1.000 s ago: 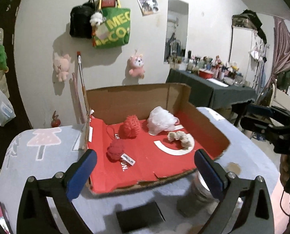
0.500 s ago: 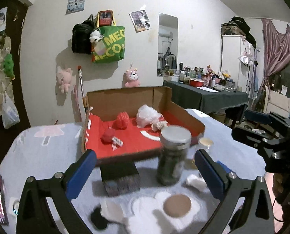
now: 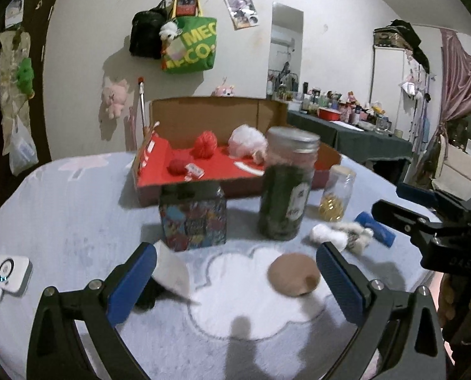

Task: Organize soft objects
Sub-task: 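Grasp the white tissue with the left tool while the right tool grasps the rolled white cloth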

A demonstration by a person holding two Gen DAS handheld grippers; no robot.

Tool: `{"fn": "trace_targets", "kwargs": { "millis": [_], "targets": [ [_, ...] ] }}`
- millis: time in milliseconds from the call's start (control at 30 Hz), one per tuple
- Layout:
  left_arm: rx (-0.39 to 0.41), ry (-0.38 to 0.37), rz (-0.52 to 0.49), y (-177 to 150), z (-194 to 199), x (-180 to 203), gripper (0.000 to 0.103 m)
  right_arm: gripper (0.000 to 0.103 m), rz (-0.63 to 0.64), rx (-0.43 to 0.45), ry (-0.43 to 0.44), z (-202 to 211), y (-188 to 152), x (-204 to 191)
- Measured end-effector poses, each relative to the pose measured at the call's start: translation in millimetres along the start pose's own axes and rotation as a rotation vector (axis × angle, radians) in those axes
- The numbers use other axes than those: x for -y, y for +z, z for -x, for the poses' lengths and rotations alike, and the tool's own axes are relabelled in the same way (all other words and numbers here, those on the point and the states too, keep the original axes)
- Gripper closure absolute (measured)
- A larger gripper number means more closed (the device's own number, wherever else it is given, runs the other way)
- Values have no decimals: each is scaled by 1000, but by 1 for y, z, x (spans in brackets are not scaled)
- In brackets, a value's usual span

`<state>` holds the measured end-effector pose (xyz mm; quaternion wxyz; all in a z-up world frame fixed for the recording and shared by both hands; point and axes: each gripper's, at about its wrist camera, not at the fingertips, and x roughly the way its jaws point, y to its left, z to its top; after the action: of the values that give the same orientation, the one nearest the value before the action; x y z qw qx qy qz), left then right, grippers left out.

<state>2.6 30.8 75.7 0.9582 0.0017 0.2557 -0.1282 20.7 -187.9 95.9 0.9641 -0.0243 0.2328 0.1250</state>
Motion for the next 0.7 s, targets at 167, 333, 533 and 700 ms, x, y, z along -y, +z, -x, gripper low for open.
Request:
{"fn": "trace_targets", "kwargs": {
  "millis": [167, 333, 533, 700],
  "targets": [
    [-36, 23, 39, -10, -9, -16, 1, 17, -9, -47, 20, -14, -15, 1],
    [-46, 37, 48, -12, -11, -27, 9, 17, 1, -81, 25, -27, -21, -1],
    [-68, -9, 12, -10, -13, -37, 24, 17, 9, -120, 41, -42, -22, -3],
    [-90, -15, -12, -4, -22, -42, 32, 17, 41, -142, 61, -55, -19, -9]
  ]
}}
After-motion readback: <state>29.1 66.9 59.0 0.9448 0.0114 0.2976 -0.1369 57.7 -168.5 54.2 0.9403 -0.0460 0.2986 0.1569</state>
